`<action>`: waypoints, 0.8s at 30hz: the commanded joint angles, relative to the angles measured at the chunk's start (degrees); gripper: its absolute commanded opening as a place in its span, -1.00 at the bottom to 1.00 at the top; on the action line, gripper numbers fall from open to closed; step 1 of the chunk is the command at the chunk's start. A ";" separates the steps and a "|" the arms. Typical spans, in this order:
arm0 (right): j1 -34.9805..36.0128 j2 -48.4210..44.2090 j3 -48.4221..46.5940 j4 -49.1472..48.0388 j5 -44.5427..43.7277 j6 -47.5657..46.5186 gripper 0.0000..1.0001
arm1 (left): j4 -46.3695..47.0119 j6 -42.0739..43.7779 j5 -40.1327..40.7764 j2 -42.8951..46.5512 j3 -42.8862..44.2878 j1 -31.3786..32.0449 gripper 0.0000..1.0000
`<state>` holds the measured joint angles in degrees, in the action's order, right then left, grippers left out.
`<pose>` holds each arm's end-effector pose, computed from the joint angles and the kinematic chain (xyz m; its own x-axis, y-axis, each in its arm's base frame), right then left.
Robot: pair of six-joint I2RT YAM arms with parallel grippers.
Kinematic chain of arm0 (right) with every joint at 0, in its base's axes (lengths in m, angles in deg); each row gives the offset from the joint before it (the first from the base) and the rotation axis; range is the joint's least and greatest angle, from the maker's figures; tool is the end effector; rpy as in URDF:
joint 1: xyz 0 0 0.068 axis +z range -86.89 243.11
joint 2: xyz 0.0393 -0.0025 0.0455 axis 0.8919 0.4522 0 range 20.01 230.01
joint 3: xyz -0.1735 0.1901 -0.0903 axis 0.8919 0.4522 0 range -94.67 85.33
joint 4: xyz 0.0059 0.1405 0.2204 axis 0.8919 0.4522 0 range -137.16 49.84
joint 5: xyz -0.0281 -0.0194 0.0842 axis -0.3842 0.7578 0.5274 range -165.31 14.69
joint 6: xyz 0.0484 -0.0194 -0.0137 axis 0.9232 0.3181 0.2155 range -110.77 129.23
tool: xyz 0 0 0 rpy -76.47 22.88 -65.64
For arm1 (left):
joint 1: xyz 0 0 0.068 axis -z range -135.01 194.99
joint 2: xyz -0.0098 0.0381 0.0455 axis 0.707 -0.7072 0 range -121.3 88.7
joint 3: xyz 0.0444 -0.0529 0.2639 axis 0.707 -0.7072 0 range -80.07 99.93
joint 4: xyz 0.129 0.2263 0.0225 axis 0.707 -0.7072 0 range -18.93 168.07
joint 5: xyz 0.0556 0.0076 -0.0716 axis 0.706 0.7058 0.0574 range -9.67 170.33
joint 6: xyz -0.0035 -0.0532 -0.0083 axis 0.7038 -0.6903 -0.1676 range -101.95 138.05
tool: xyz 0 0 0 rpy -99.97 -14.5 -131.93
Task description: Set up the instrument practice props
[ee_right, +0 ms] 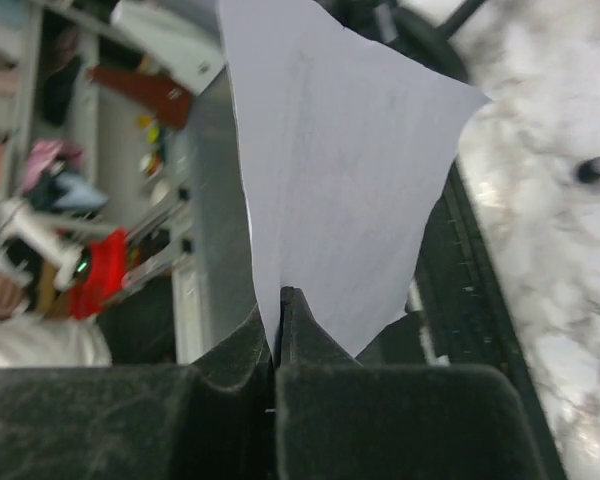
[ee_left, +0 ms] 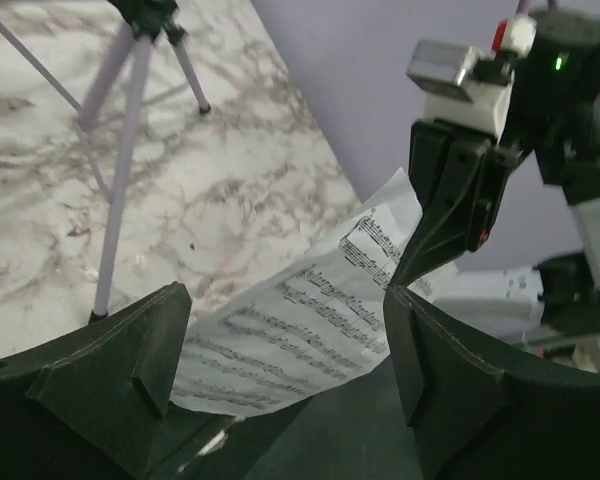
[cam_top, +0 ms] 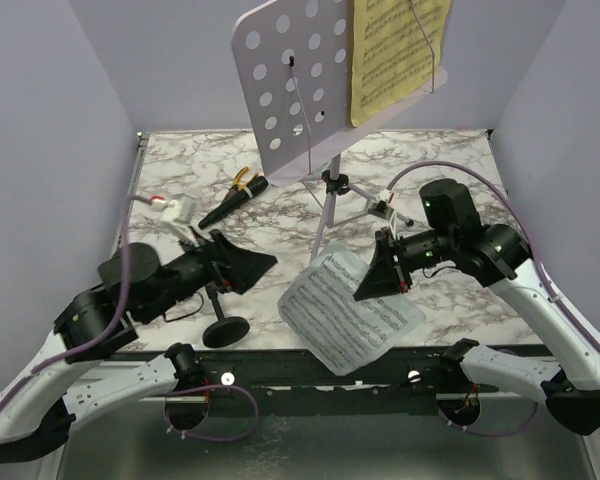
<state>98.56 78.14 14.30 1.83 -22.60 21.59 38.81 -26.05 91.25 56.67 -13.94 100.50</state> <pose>0.1328 0.1294 0.3945 -0.6562 -0.3078 -0.6889 -0.7520 0.1912 0.6309 0.0475 -0.0573 0.4307 -0.5256 -0.4418 -0.7271 0.4690 0.5626 -0.6808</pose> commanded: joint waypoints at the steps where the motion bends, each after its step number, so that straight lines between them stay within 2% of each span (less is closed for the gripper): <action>1: 2.87 1.60 -0.40 4.16 18.70 -3.44 -0.99 | 4.63 5.52 -21.13 -8.15 -0.52 -0.05 0.71; 10: 5.43 0.93 -0.26 3.86 18.71 -3.35 -0.99 | 21.32 2.09 -47.70 -13.42 -8.40 -0.05 0.72; 14: 5.36 0.72 0.24 3.36 17.74 -3.48 -0.99 | 28.04 -1.23 -53.82 -12.07 -11.51 -0.05 0.63; 17: 5.43 0.79 -0.05 2.84 17.49 -4.04 -0.99 | 29.94 -2.63 -54.35 -11.38 -12.67 -0.05 0.40; 24: 5.42 0.77 -1.27 -0.81 13.19 -3.64 -0.99 | 29.61 -2.74 -53.45 -12.97 -13.82 -0.05 -0.36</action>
<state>103.74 79.60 14.35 3.93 -6.99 18.13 66.28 -28.34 39.80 44.36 -26.62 100.50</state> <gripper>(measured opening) 0.007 0.433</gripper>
